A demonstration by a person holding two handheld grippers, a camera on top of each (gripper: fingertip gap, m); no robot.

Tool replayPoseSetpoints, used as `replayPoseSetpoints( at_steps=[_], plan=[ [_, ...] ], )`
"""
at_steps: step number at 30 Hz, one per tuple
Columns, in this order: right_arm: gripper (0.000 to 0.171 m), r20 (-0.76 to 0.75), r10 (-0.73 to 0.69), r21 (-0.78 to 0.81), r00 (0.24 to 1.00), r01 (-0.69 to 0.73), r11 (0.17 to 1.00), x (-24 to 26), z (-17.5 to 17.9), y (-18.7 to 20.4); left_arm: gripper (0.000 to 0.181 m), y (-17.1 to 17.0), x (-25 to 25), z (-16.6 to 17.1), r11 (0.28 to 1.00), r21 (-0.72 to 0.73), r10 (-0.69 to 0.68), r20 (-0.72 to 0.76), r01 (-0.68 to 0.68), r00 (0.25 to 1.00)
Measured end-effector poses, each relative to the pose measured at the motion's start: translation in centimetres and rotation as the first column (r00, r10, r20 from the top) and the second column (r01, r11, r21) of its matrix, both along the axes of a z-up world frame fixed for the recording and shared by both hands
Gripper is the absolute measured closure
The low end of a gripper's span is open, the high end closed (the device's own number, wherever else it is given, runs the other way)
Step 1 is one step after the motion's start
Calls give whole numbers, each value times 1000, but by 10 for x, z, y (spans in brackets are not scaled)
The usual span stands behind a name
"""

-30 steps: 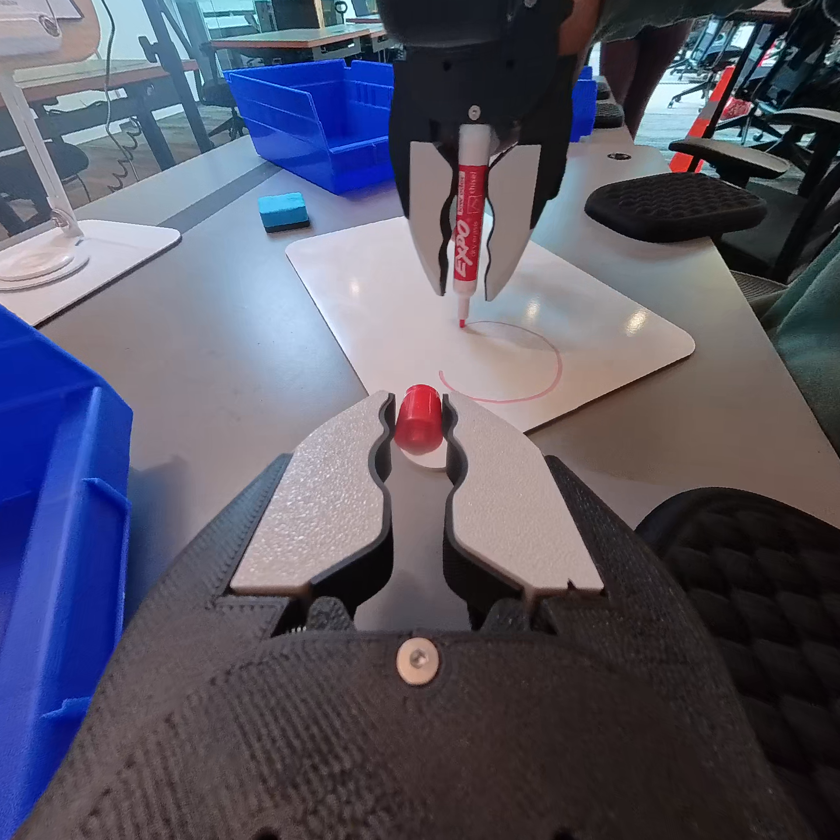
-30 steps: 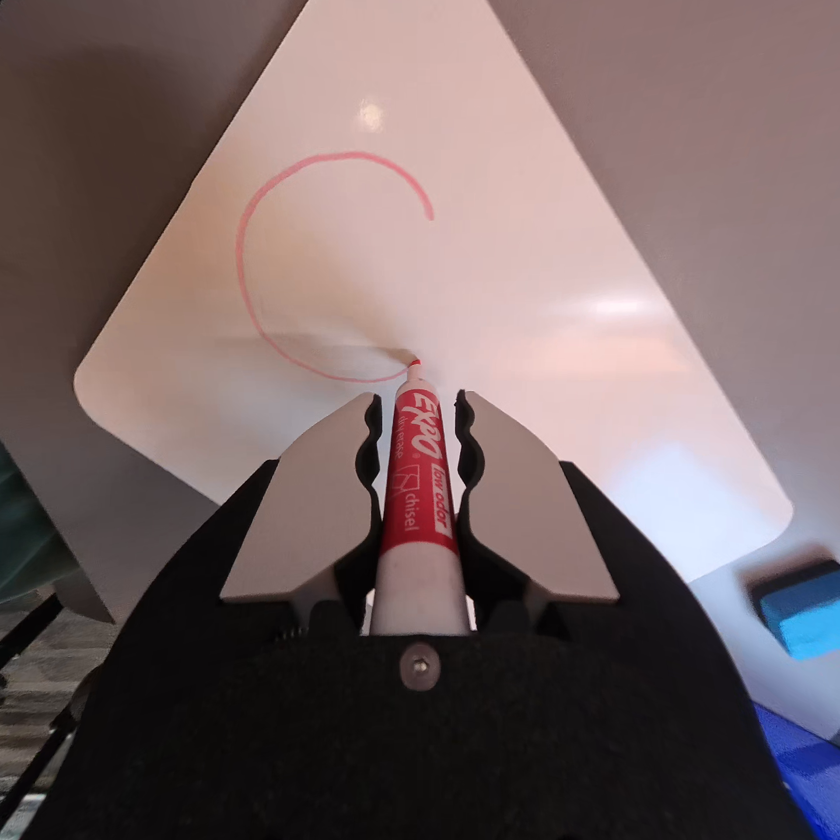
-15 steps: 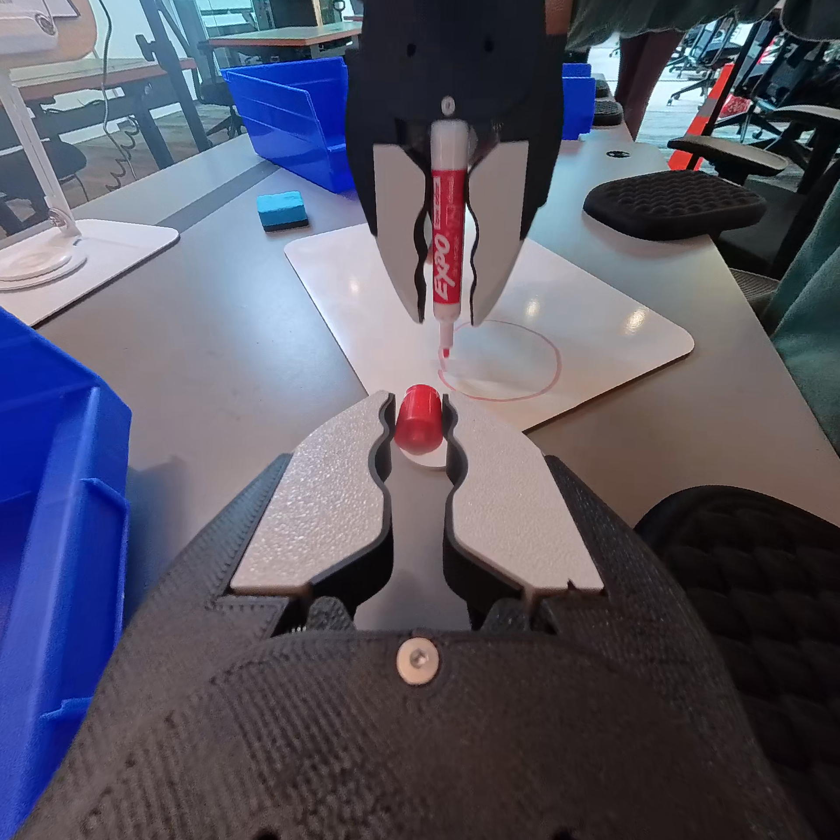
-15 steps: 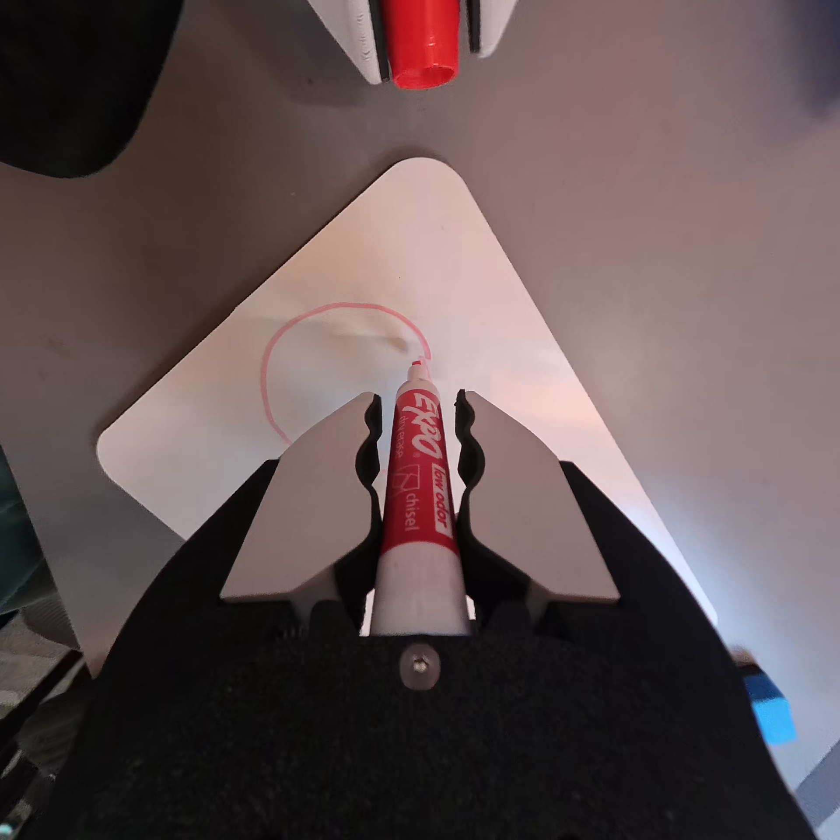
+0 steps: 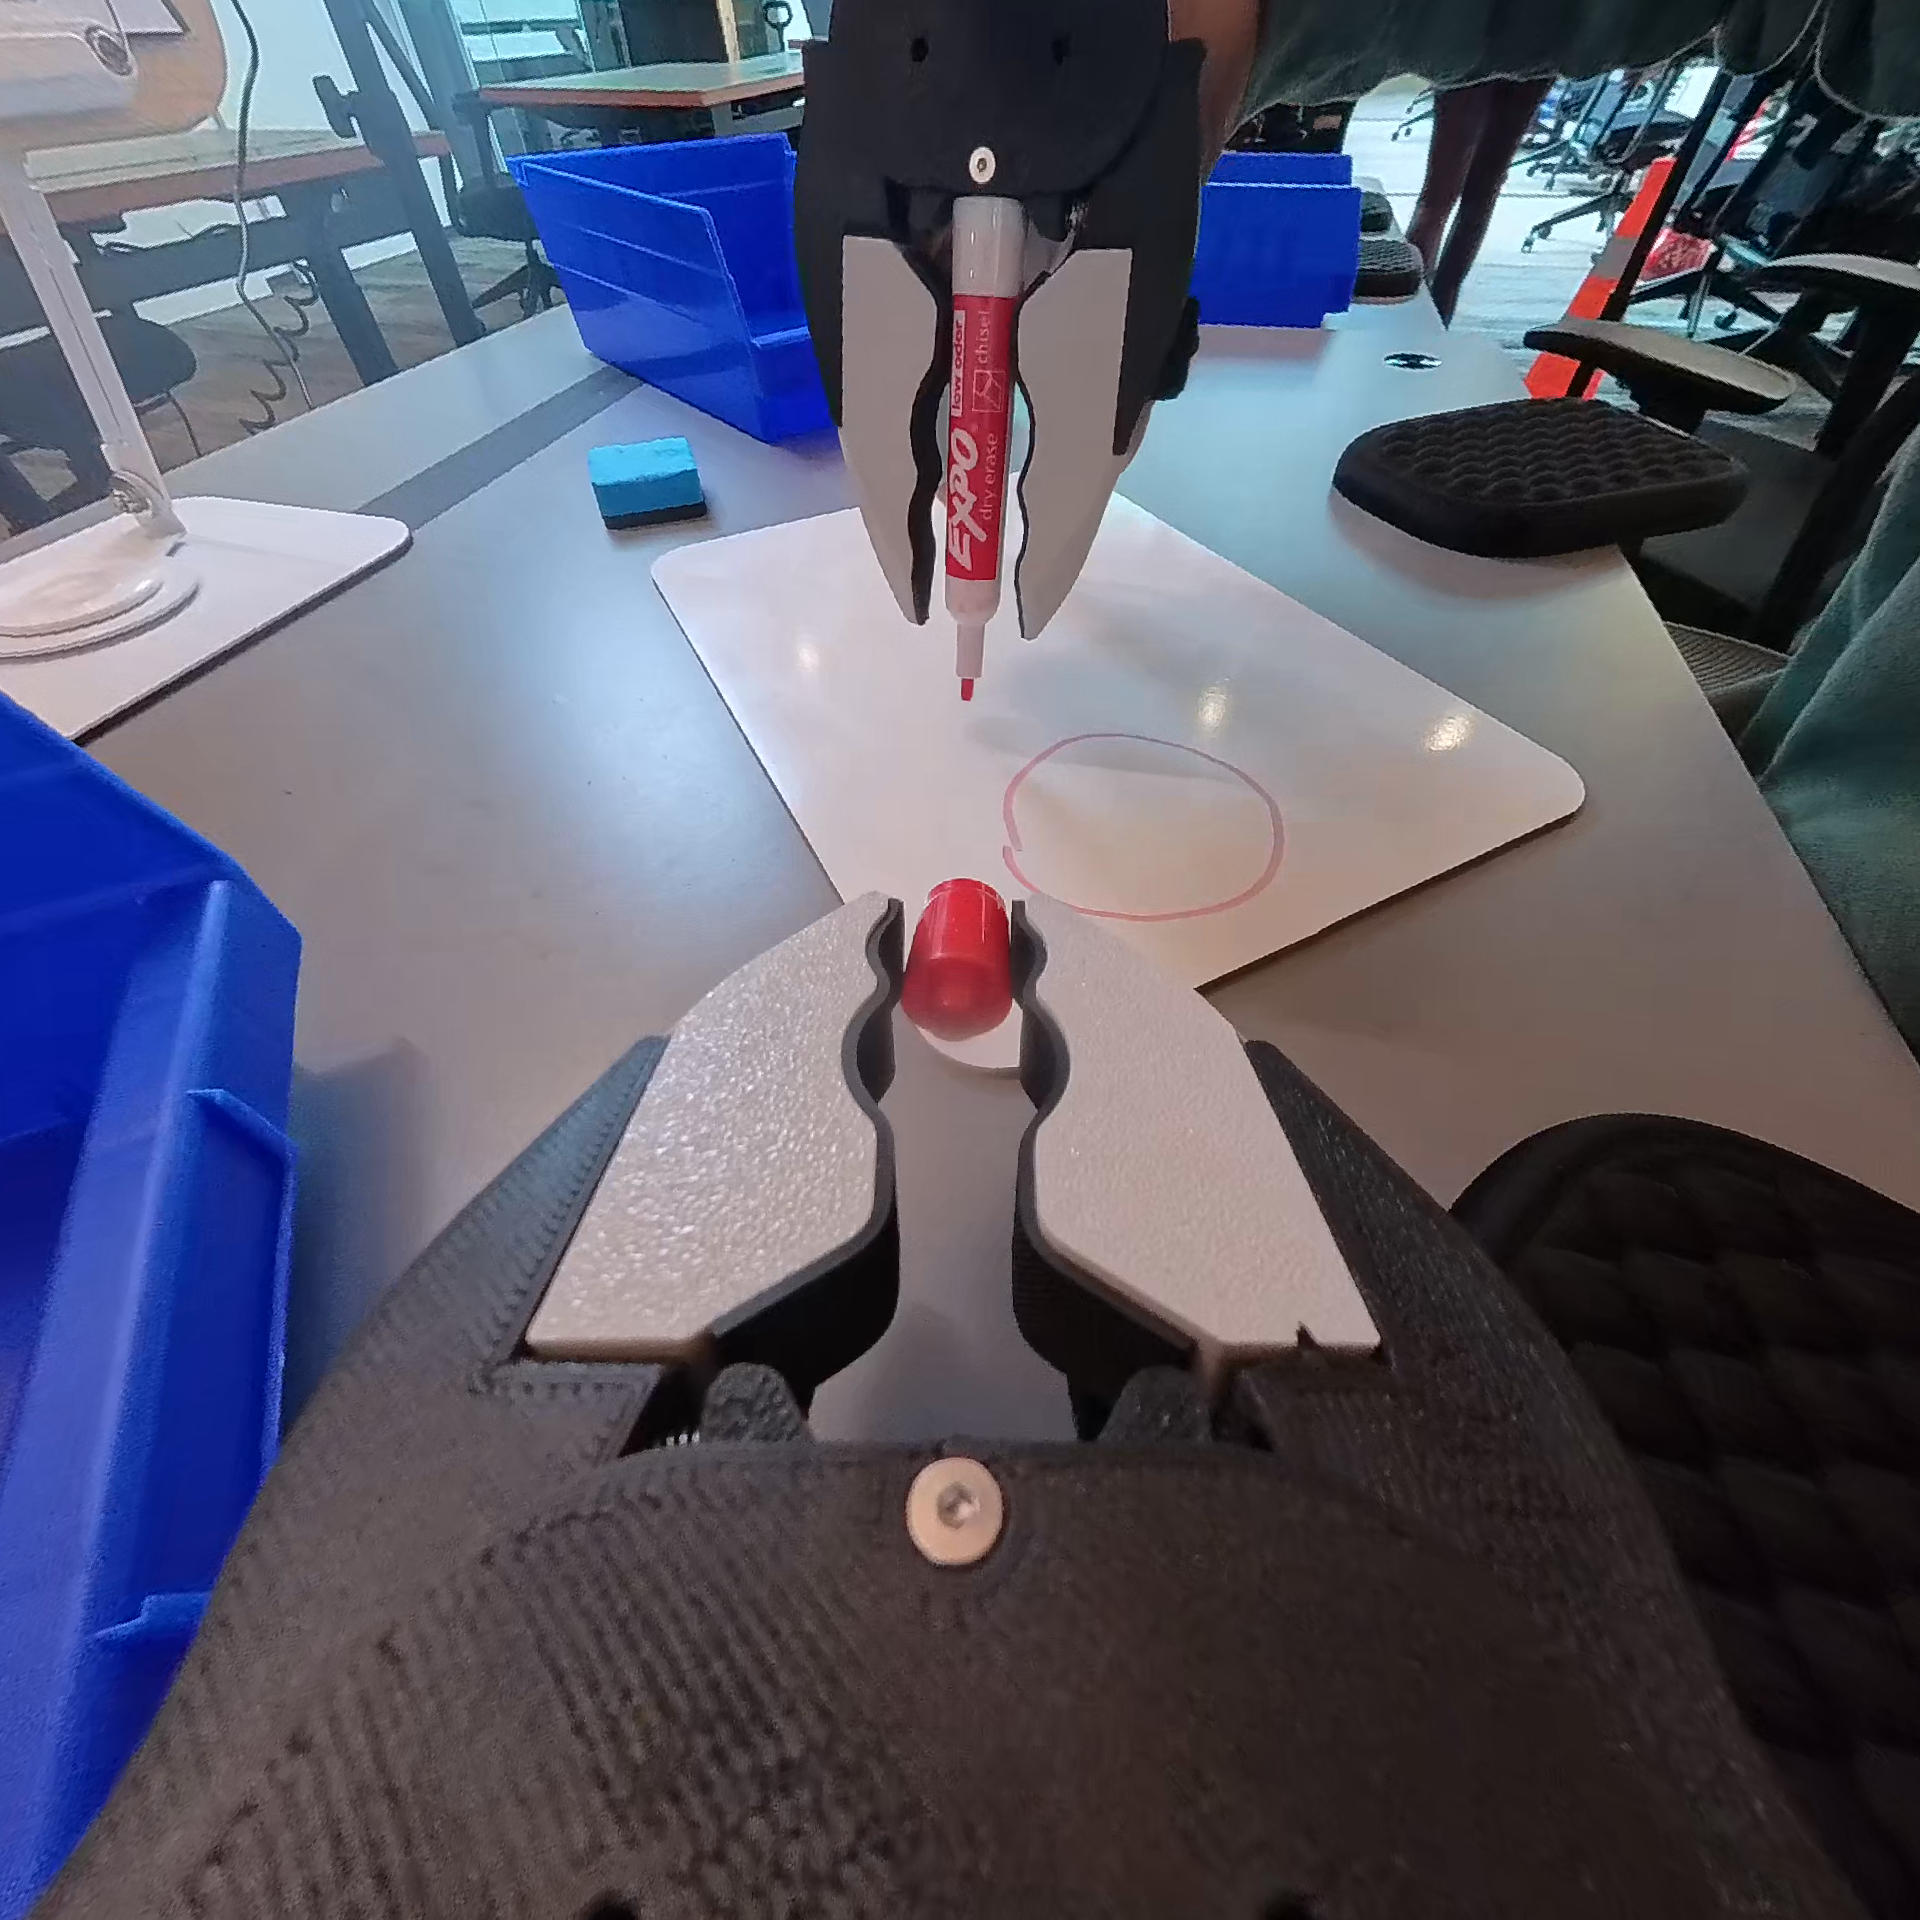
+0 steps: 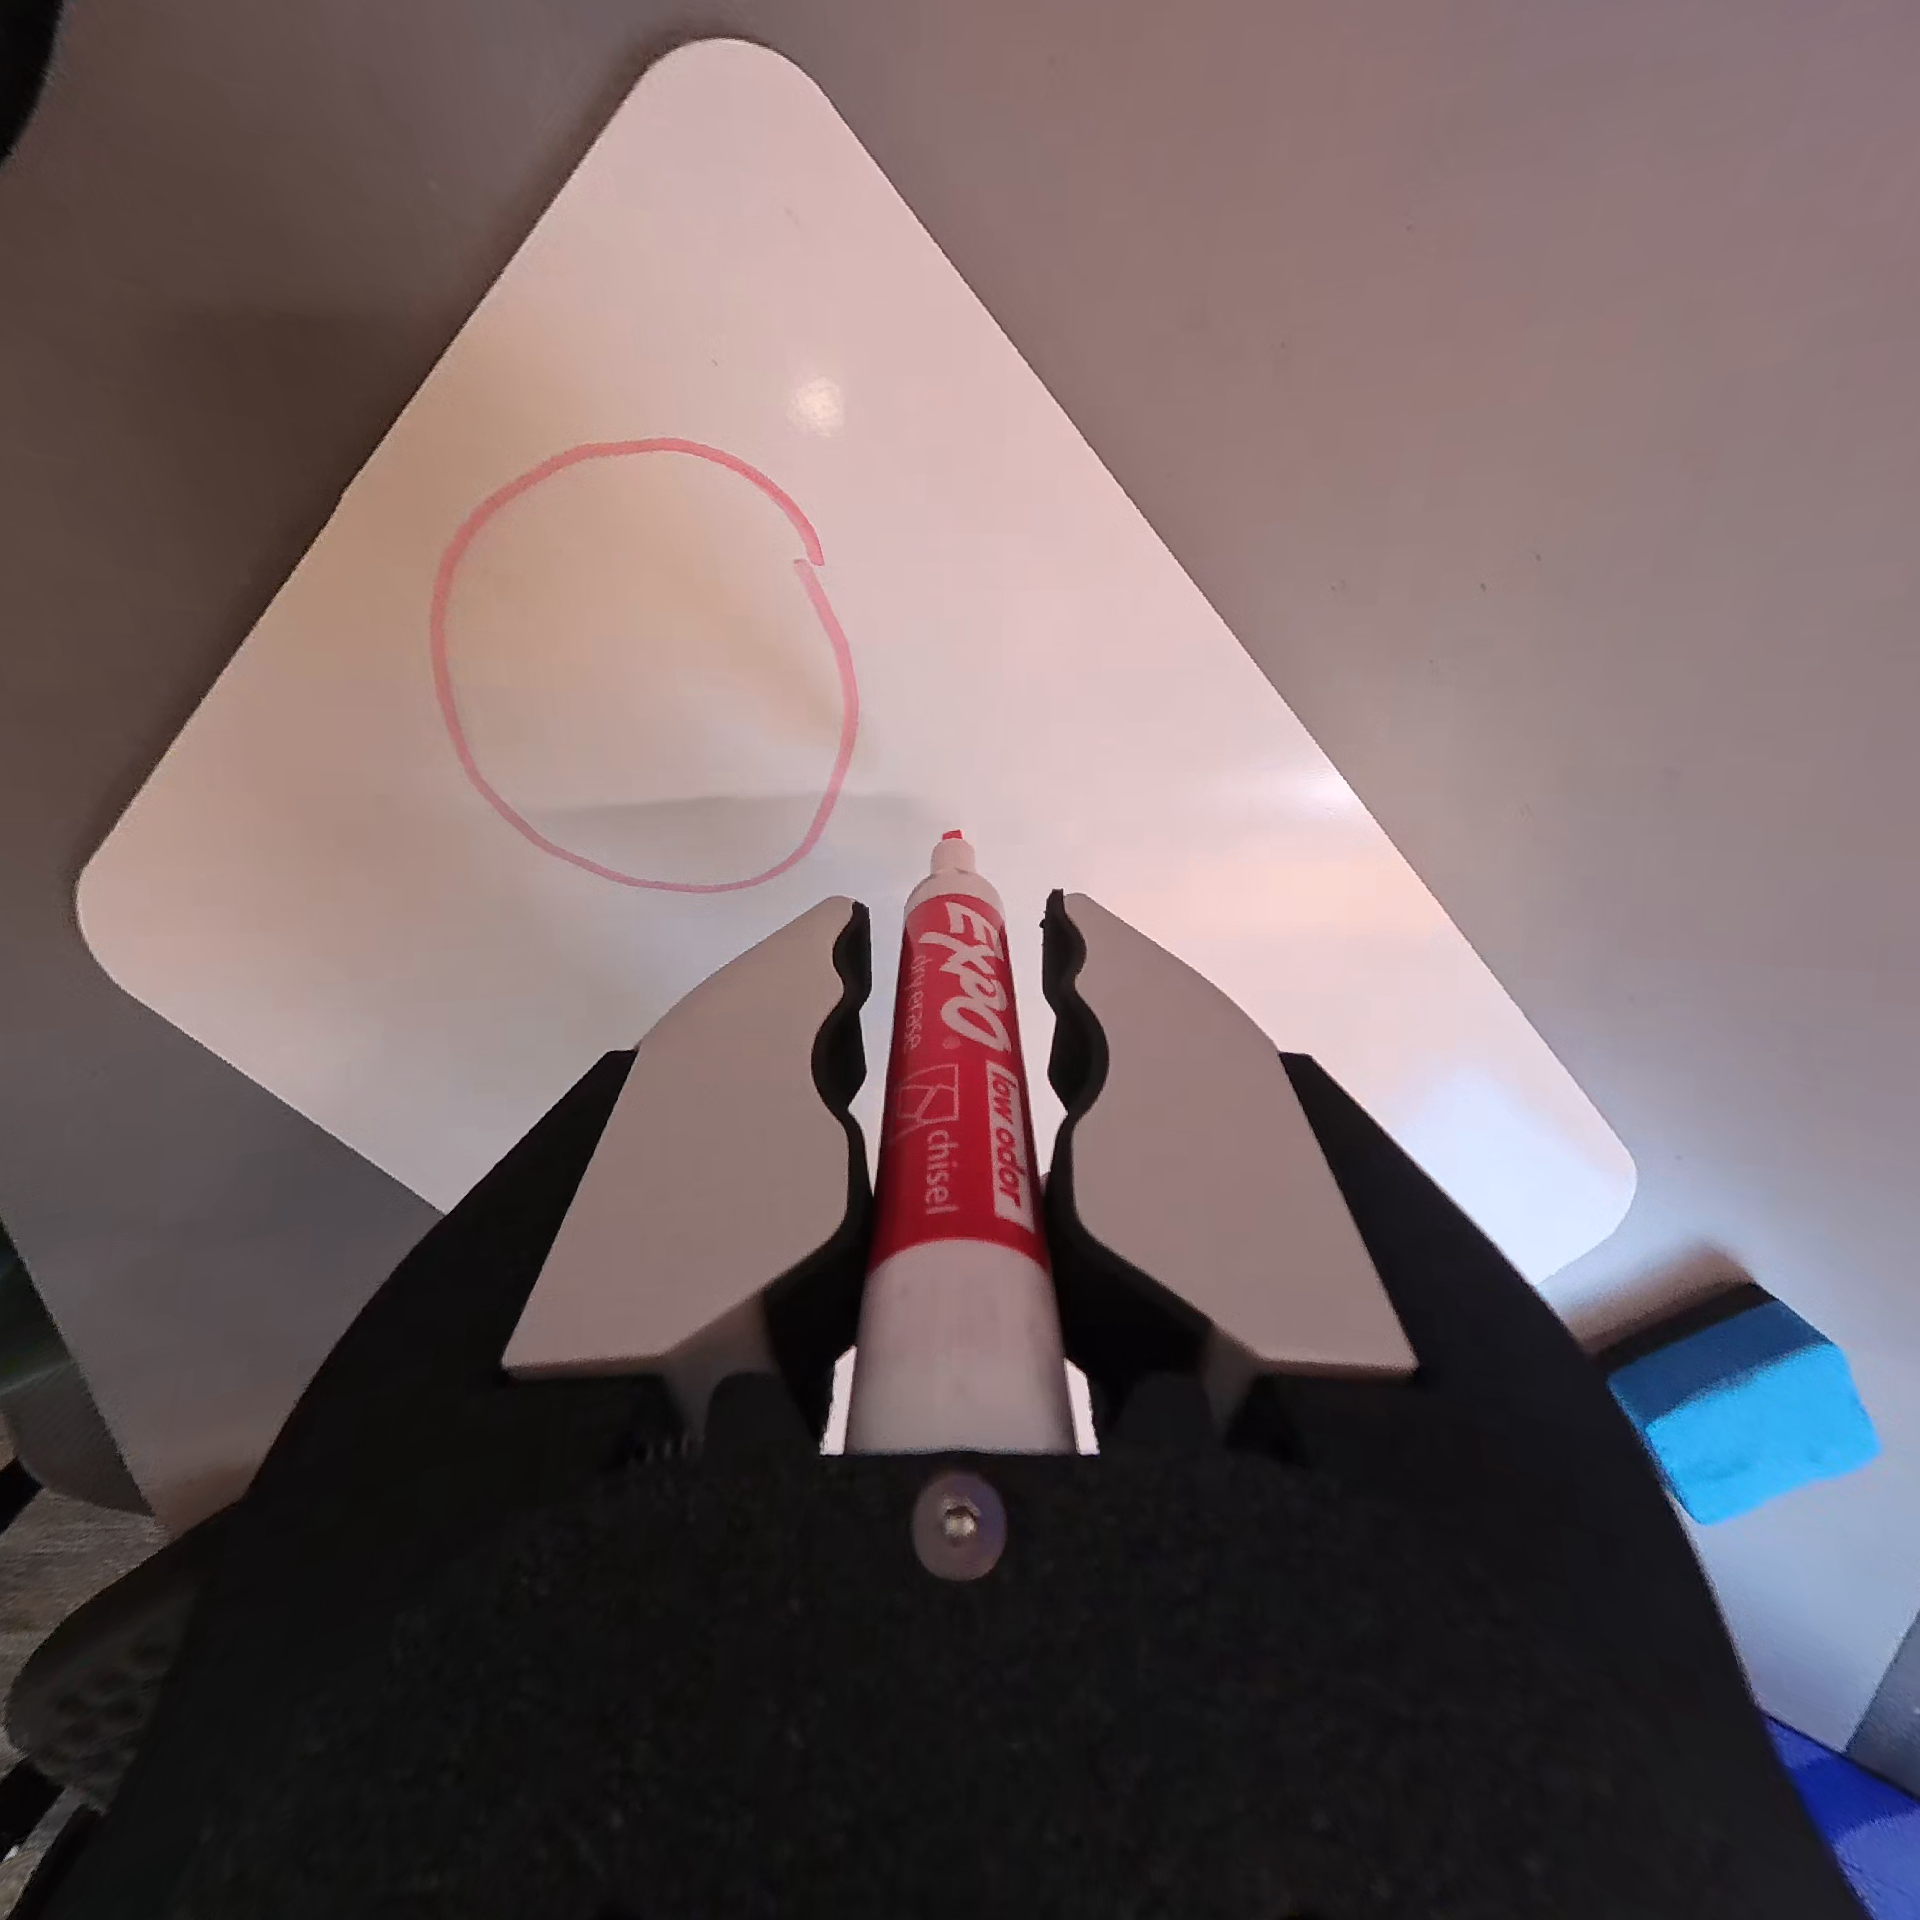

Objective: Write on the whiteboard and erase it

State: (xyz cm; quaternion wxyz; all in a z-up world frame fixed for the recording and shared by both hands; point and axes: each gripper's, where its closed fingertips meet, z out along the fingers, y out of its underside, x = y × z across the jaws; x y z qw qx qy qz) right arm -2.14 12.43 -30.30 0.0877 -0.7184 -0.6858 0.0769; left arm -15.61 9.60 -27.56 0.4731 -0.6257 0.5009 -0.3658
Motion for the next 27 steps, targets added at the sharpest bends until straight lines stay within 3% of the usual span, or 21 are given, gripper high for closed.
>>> replayPoseSetpoints(
  at_steps=[27],
  plan=[
    [138,18,25,0,1000,-25,1000,-3,-11,16,162,0,0,0,1000,-3,2,4,-2,1000]
  ],
)
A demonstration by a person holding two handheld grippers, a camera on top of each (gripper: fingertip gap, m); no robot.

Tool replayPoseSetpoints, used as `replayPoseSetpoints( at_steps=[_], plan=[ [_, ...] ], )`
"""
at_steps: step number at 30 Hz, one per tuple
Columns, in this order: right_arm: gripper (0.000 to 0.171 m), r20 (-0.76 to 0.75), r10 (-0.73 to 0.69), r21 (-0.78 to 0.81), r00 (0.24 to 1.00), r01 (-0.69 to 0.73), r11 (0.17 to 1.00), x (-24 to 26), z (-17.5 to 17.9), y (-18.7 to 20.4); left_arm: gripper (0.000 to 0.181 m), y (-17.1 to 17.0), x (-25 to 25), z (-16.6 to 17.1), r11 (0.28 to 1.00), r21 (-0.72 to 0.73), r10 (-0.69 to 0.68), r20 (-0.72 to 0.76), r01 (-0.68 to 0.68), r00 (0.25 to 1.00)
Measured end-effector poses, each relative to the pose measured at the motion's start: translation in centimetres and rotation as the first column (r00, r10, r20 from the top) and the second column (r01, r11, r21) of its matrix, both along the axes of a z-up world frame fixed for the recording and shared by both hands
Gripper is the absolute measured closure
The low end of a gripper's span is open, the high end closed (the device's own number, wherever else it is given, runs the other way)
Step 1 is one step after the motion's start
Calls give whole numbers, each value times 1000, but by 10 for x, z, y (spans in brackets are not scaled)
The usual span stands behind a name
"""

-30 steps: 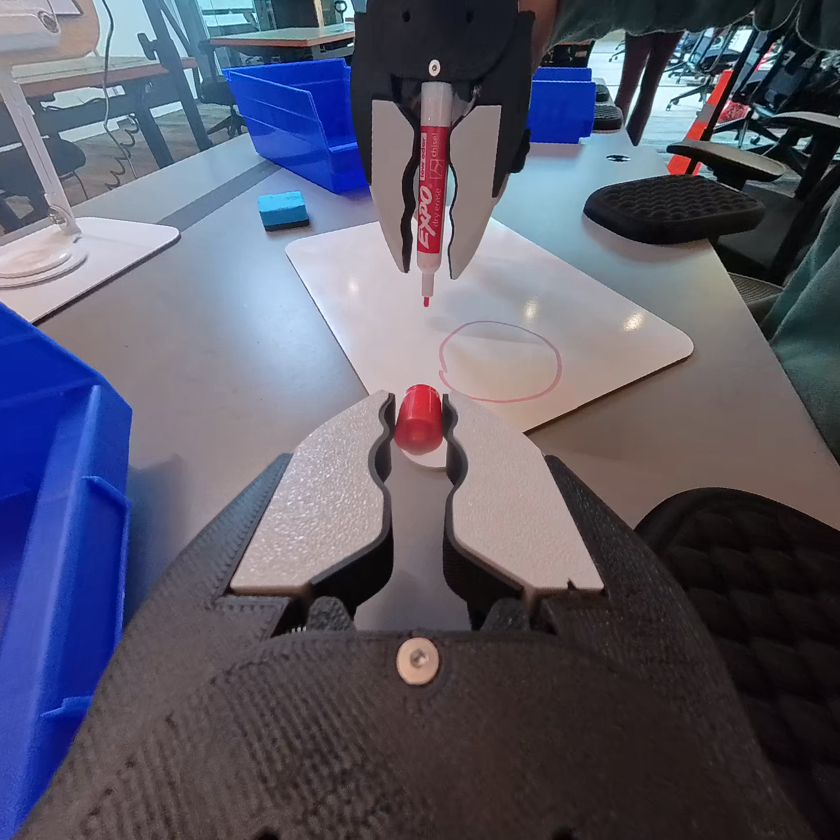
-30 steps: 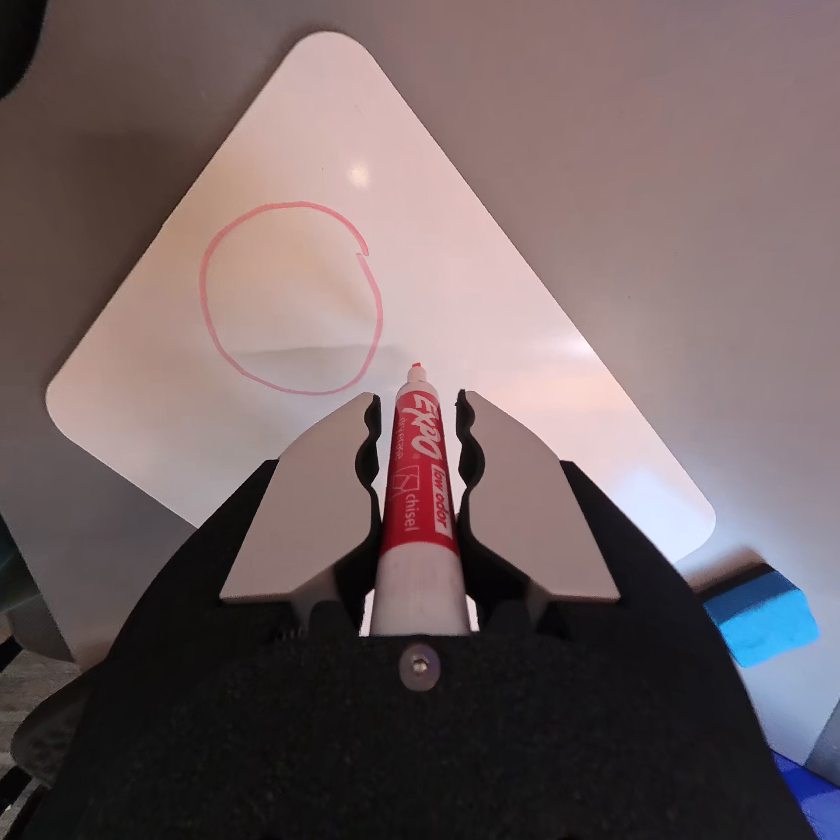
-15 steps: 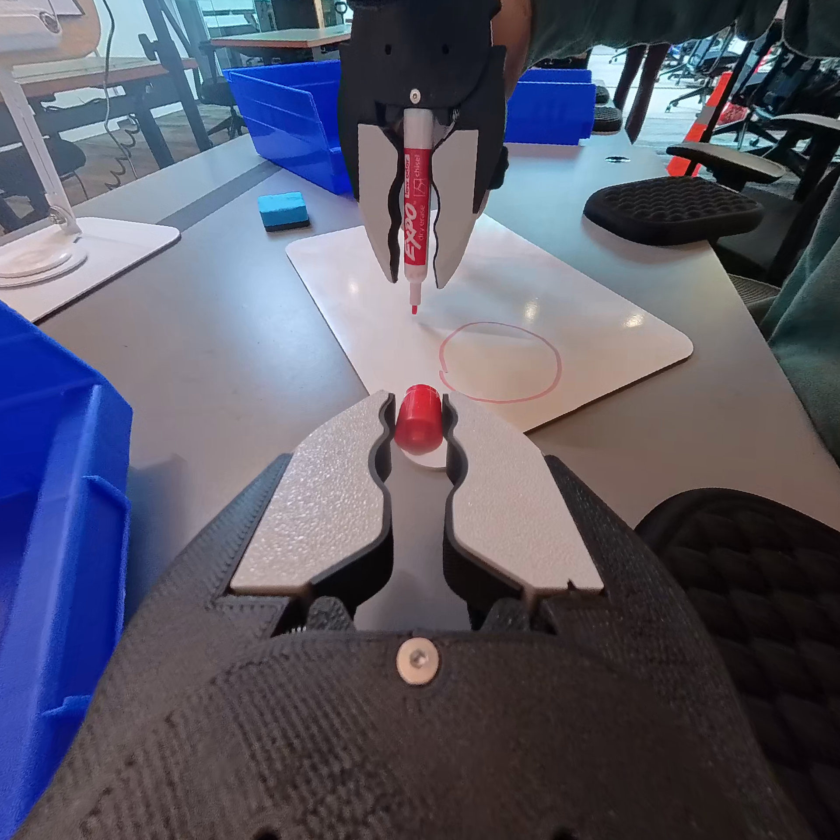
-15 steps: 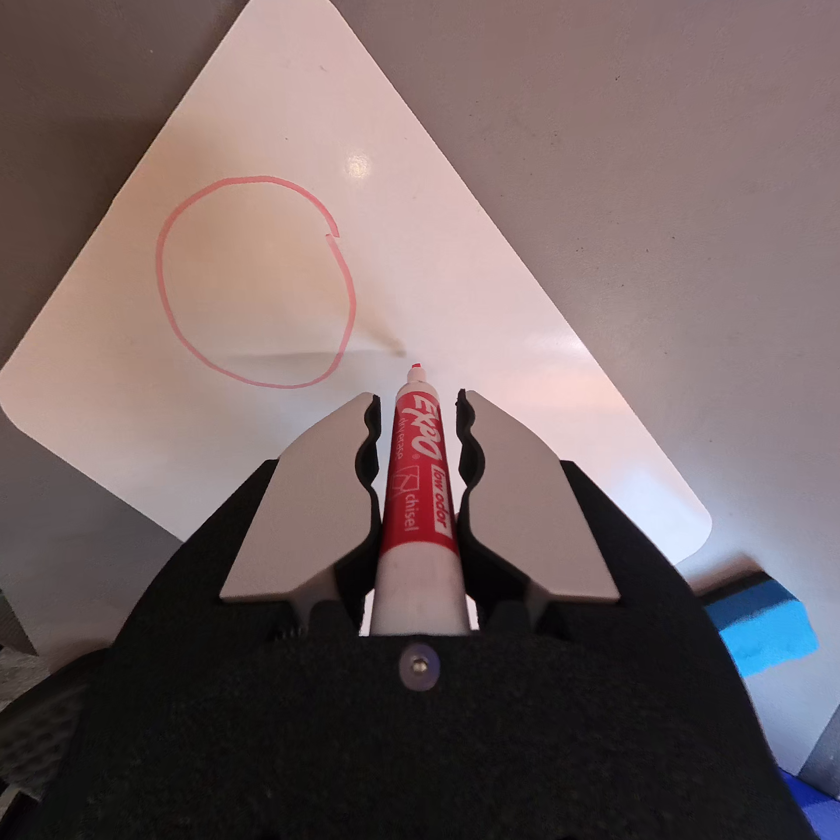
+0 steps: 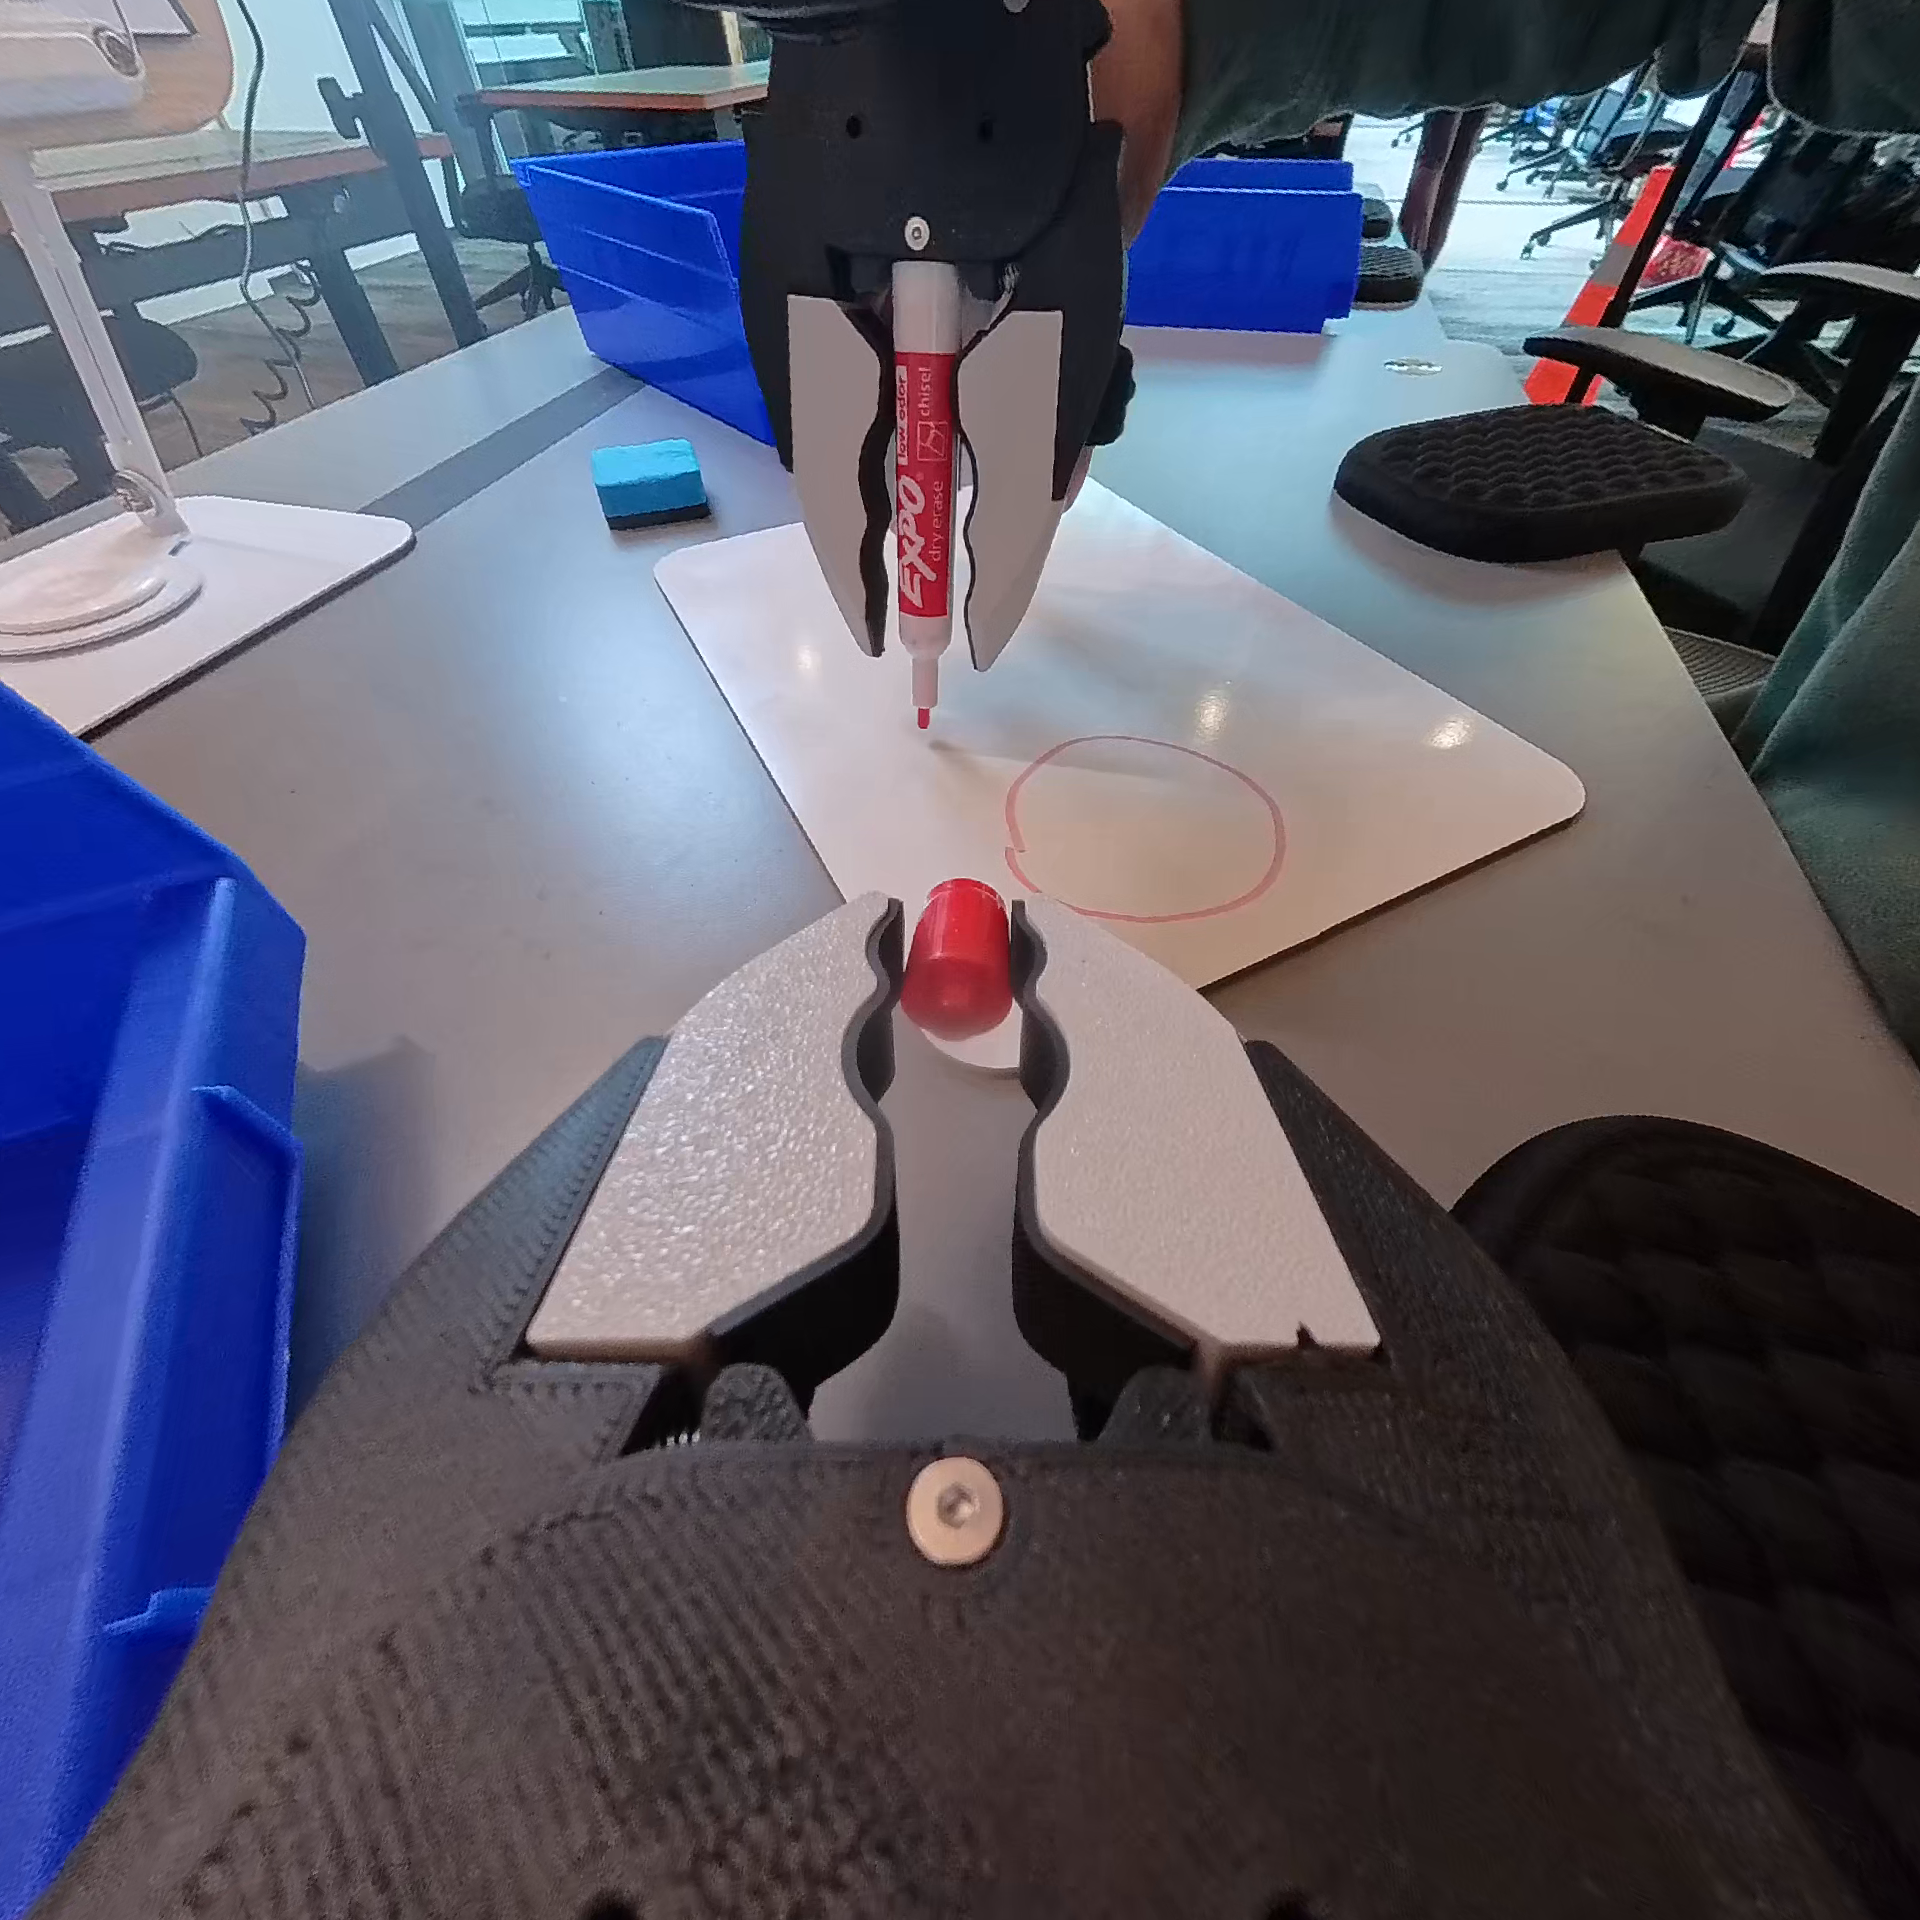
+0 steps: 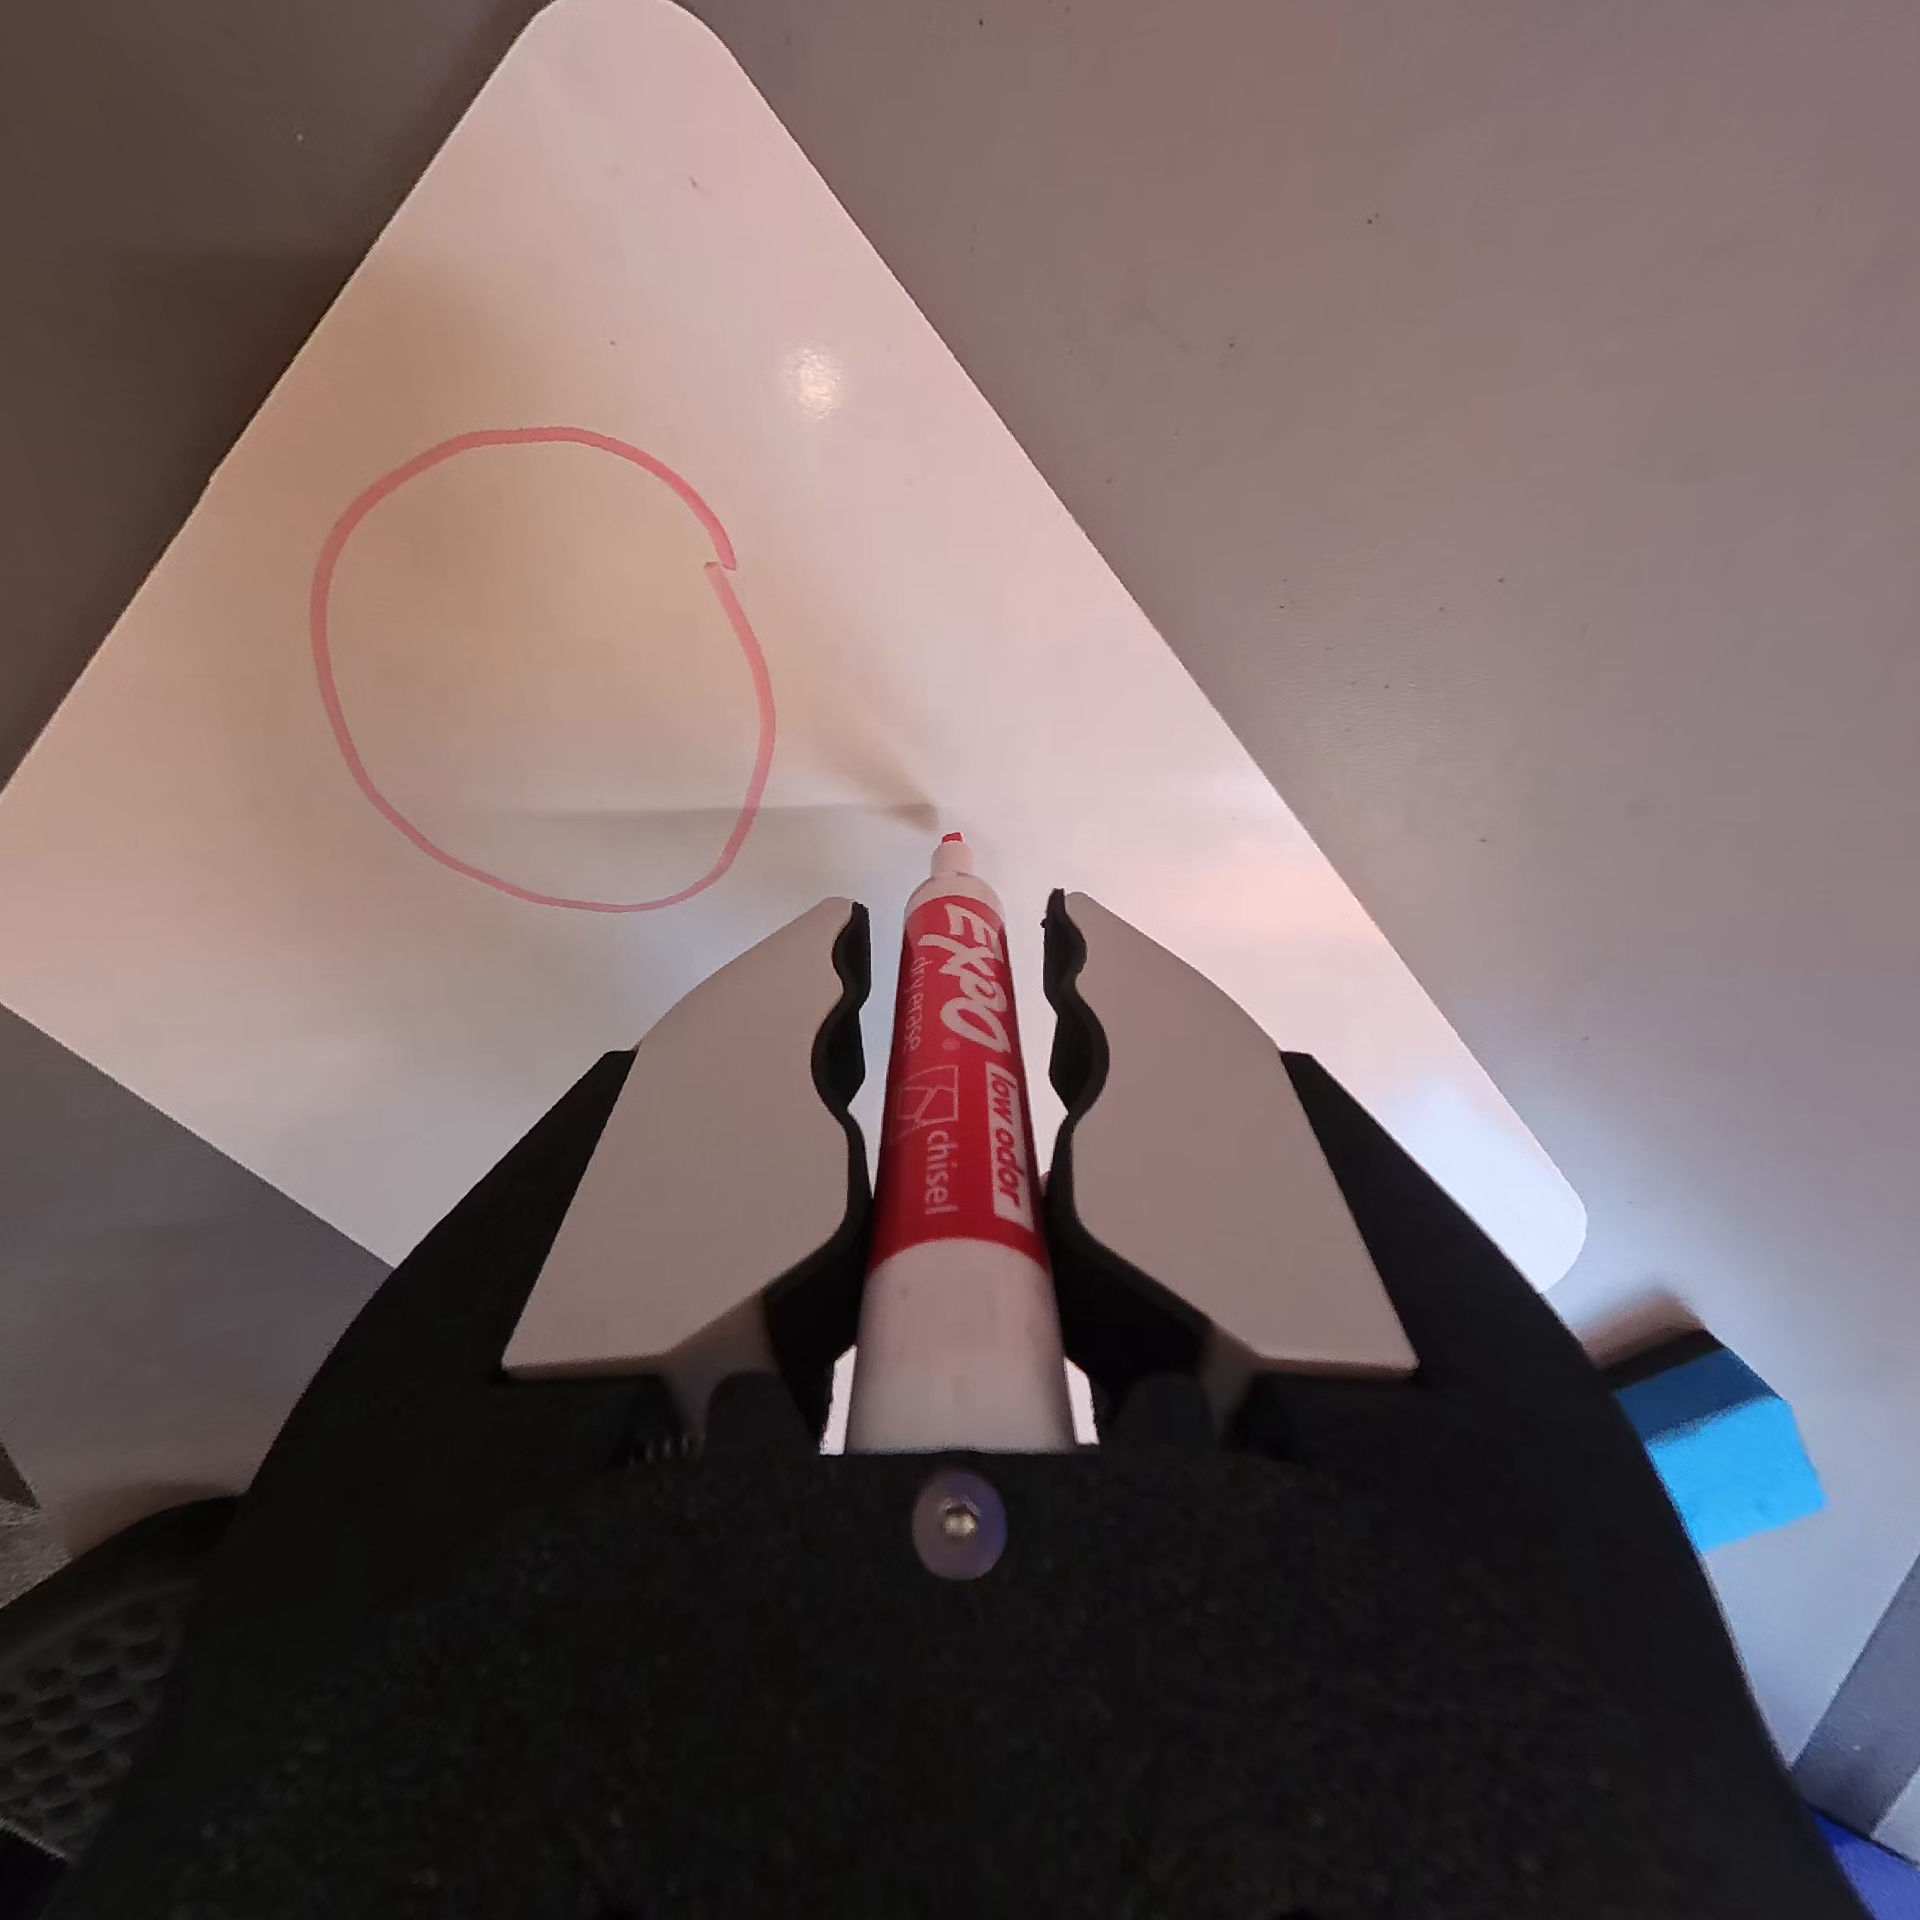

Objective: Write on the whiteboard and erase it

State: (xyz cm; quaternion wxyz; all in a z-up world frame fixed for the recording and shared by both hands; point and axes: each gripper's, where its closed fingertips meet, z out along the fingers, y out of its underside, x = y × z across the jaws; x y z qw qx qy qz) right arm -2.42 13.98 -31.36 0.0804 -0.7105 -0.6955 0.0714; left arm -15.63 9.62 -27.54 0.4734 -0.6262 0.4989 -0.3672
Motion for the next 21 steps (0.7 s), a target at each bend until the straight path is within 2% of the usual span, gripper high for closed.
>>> replayPoseSetpoints(
  at_steps=[21],
  plan=[
    [138,11,4,-3,1000,-4,1000,0,-3,3,162,0,-1,0,1000,1,-2,-2,2,1000]
  ],
)
